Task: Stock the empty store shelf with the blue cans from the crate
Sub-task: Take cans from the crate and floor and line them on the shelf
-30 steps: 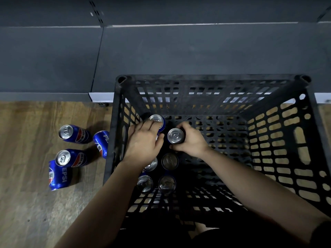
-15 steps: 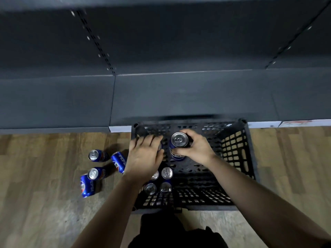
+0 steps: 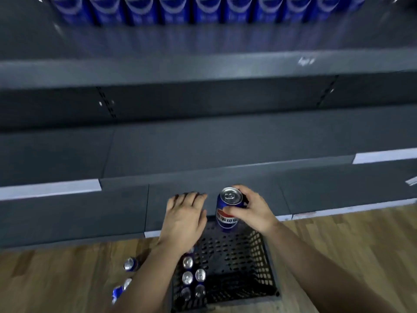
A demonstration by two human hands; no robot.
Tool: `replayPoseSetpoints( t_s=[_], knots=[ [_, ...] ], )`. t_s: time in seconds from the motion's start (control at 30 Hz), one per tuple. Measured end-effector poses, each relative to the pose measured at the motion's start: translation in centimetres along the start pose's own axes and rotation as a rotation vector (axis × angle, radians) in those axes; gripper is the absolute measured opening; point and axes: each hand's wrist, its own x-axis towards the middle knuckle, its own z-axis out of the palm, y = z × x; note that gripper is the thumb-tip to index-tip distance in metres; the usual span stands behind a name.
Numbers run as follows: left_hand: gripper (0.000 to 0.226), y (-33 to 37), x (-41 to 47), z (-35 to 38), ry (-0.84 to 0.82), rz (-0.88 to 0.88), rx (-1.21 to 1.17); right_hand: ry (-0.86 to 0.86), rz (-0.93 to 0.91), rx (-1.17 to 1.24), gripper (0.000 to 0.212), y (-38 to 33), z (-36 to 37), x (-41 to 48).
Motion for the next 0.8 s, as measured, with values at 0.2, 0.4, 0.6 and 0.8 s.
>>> replayPoseSetpoints(
  t_s=[0.2, 0.4, 0.6, 0.8],
  knots=[
    [0.042, 2.3, 4.0, -8.7, 0.053, 0.090, 0.003, 0.094, -0.069, 0.055, 0.048, -8.7, -4.5, -2.3],
    [0.040, 4.7, 7.6, -14.4, 0.131, 0.193, -0.020, 0.195, -0.178, 0.082, 0.043, -14.6, -8.8, -4.1],
    [0.042, 7.6, 11.8, -18.5, 0.237, 0.269, -0.010, 0.304, -0.305, 0.075, 0.039, -19.1, -13.8, -4.4],
    [0.041, 11.3, 16.7, -20.5, 0.285, 0.286, 0.011, 0.412, -0.375, 0.044, 0.039, -21.3, -20.4, -2.5]
  ],
)
